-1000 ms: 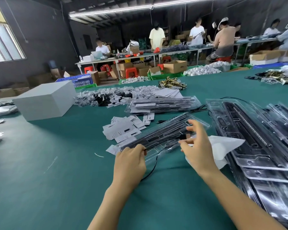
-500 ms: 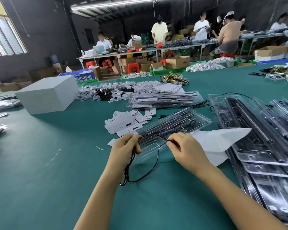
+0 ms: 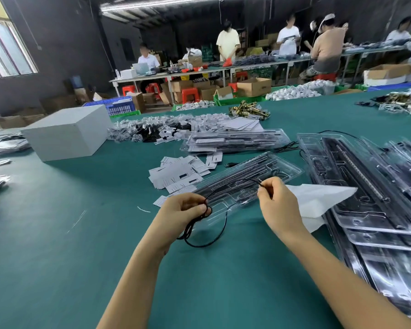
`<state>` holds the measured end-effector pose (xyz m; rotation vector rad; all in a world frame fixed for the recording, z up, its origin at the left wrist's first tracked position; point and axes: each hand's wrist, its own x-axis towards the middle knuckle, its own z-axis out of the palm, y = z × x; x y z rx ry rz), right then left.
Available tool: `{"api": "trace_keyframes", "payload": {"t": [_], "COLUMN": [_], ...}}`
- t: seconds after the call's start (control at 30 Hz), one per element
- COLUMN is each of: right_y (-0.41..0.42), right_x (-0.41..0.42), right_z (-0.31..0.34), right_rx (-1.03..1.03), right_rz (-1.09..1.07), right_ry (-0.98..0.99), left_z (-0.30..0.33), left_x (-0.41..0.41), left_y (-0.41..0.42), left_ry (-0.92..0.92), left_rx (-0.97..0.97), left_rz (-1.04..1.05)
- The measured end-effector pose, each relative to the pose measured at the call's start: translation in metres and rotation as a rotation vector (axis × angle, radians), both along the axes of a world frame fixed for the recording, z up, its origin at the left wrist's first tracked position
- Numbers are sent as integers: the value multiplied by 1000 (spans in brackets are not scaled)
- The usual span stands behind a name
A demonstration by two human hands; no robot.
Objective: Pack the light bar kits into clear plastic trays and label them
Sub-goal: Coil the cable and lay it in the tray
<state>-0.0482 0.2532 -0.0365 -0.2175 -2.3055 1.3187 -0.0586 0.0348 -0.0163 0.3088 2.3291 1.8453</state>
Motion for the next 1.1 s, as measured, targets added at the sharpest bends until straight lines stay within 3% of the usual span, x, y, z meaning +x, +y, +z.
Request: {"api": "trace_keyframes", "payload": {"t": [0.13,0.23,0.33,0.5,0.67,0.77,0.93,1.1], "right_y": [-8,-18,-20,-16,-11,-12,-15,-16], "right_x": [8,10,10,12,11,13,14,11], "right_z": [-8,-7,-7,-3,2,4,4,1], "right_rx": [696,837,765,435,327,295,246,205], "right_rz": [-120,-4,201,168,122,152,174,180], "right_ry": [142,311,412,321,297,282,321,345], "left_z": [-4,-6,-5,-3,1,1,-1,-1], "left_x": [3,6,9,11,13,13,14,15], "left_y": [13,22,29,32,33,32,31,33], "left_ry": [112,129,145,-8,-472,-628,-723,-787], "left_rx": [-29,-15,43,47,555,697,816,799], "left_rz": [2,-7,6,-16,-181,-224,-230,-252]}}
